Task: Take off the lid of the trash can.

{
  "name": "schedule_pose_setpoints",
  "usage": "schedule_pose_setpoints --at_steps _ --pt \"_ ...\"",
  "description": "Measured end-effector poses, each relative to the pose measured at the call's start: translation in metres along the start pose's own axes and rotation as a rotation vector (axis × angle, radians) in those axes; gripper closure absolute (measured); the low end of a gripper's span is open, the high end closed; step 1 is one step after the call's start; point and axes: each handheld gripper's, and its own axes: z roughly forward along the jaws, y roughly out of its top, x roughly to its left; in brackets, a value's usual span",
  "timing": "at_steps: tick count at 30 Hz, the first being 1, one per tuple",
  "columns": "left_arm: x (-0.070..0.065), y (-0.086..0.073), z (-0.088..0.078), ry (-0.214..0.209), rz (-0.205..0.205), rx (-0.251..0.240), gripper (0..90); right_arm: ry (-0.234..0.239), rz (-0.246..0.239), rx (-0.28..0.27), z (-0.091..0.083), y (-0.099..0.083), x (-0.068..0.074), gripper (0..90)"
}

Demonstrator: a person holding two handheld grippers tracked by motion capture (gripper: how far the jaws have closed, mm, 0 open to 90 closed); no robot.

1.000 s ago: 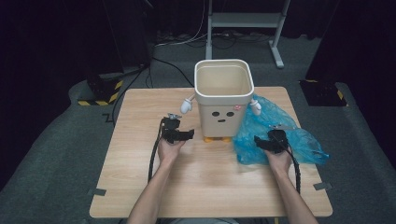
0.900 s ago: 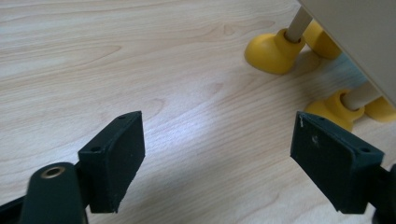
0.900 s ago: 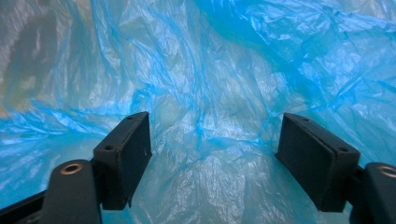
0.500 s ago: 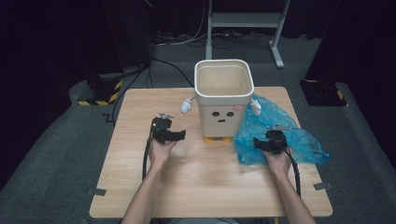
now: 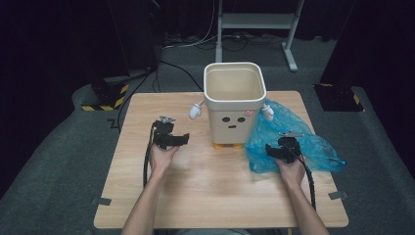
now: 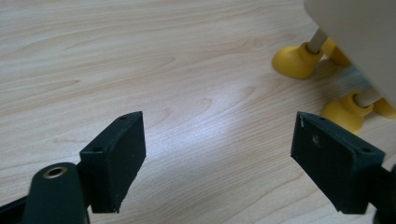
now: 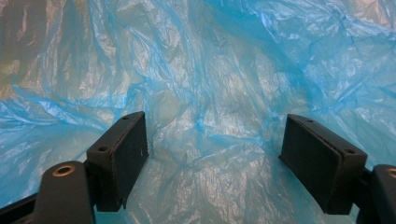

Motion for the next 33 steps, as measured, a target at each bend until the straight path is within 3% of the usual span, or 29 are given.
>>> schedule_pose_setpoints --at_steps 11,15,17,21,25,28,31,33 --pt "0.002 0.002 -0.011 -0.008 -0.003 -0.015 21.2 0.001 -0.002 -0.001 0.0 0.0 0.0 22.8" --pt "0.004 0.005 -0.016 -0.048 0.005 -0.004 20.5 0.002 -0.001 -0.001 0.0 0.0 0.0 23.0" --pt "0.005 0.008 -0.018 -0.085 0.028 -0.027 17.3 0.002 -0.002 -0.001 0.0 0.0 0.0 23.2" --pt "0.003 0.011 -0.022 -0.103 0.058 -0.043 14.6 0.006 -0.002 -0.001 0.0 0.0 0.0 23.7" --pt "0.004 0.012 -0.026 -0.097 0.051 -0.034 14.6 0.009 -0.002 -0.001 0.0 0.0 0.0 24.3" --pt "0.007 0.016 -0.029 -0.095 0.043 0.043 17.2 0.01 -0.002 -0.002 0.0 0.0 0.0 24.4" --pt "0.008 0.021 -0.035 -0.095 0.025 0.035 19.9 0.01 -0.003 -0.002 0.0 0.0 0.0 24.5" --pt "0.01 0.023 -0.04 -0.098 0.023 -0.006 19.8 0.009 -0.004 -0.002 0.0 0.0 0.0 24.5"
